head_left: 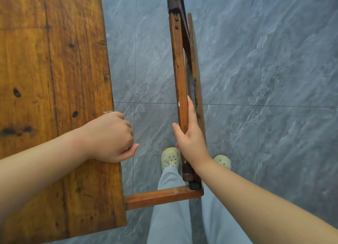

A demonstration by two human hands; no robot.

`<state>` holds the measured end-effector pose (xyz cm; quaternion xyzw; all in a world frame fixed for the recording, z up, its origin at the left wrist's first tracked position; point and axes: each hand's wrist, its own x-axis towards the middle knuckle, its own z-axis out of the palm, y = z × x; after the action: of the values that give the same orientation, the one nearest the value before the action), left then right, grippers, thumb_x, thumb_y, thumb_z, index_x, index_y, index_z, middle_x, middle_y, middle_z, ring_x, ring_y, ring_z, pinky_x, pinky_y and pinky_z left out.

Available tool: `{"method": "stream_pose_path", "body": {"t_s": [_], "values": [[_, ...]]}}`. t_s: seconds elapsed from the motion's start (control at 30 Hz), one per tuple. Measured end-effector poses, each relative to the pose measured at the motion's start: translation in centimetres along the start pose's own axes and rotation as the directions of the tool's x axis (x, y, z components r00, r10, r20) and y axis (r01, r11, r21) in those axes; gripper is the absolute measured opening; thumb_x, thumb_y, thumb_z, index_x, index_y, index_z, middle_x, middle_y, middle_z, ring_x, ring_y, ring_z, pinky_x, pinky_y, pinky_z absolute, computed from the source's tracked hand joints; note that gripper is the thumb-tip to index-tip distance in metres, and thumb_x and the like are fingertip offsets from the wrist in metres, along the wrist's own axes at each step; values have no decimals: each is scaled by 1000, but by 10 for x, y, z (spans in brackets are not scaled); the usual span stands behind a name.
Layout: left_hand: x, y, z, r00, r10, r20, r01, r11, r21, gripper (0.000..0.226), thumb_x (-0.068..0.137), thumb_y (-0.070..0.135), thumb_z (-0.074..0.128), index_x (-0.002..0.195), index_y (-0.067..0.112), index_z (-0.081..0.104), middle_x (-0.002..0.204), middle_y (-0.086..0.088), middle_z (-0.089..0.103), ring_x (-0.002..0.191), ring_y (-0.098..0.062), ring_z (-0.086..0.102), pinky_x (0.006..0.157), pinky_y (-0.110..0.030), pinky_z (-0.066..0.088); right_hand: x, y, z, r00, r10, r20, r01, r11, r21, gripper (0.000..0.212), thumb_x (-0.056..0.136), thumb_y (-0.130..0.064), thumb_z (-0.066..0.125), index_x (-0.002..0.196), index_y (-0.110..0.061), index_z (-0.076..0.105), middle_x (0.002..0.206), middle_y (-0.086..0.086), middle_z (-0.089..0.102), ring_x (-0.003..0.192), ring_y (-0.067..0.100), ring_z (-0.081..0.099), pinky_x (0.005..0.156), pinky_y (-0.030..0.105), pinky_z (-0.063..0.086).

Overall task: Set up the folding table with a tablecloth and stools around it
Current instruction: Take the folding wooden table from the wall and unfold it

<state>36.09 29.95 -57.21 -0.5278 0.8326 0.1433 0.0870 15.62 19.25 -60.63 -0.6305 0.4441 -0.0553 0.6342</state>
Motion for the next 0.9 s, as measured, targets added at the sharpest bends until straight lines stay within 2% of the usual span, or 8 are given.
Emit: {"method": "stream_pose_path", "body": {"t_s": [0.07,0.27,0.43,0.5,0.57,0.67,0.8,0.9], "values": [[-7,-2,1,1000,-5,17,5,1000,-2,49,84,35,45,37,18,45,38,4,41,36,-18,38,50,-27,28,2,6,5,998,19,53,-24,996,89,74,98,-11,49,150,-44,9,104,-43,56,52,27,45,54,43,52],[-10,6,8,1000,-26,-17,26,999,-28,48,82,34,45,37,18,42,37,4,39,35,-19,38,49,-26,35,3,10,7,998,-18,66,18,1000,9,73,98,-15,49,143,-56,9,128,-8,58,53,10,50,56,27,52],[-12,15,11,997,-52,-51,51,998,-36,49,81,35,45,36,17,44,36,5,40,34,-18,38,47,-26,35,2,6,7,995,-75,67,81,994,-79,74,98,-10,49,152,-38,7,111,-43,53,95,8,61,92,21,46],[-13,16,12,997,-58,-51,56,998,-27,49,81,36,45,36,17,44,36,5,40,35,-17,38,48,-25,34,2,8,7,987,-131,90,143,979,-147,74,98,-12,49,149,-45,7,108,-53,47,81,-1,61,86,17,50],[-13,16,14,996,-70,-59,69,997,-30,50,82,36,44,36,17,45,37,5,40,35,-17,38,47,-26,35,3,11,4,981,-159,114,174,975,-140,74,98,-12,49,145,-52,8,101,-48,53,62,13,51,65,35,53],[-11,14,17,995,-75,-62,72,997,-41,50,82,36,44,36,17,46,37,6,40,35,-16,39,48,-25,38,5,13,0,982,-134,132,138,990,-22,72,98,-11,50,138,-60,14,95,-28,62,57,26,40,48,33,45],[-10,10,15,996,-77,-48,75,996,-42,51,83,36,43,36,18,45,37,6,40,35,-15,37,49,-25,36,10,10,6,984,-134,121,139,990,-35,74,98,-14,50,136,-64,11,116,-34,56,61,10,46,65,37,50],[-3,11,8,995,-86,-46,84,995,-52,48,82,35,44,37,17,44,37,4,41,35,-18,38,48,-26,37,15,11,1,992,-90,90,91,996,-13,76,97,-15,51,137,-66,12,139,-13,49,69,-1,50,74,31,50]]}}
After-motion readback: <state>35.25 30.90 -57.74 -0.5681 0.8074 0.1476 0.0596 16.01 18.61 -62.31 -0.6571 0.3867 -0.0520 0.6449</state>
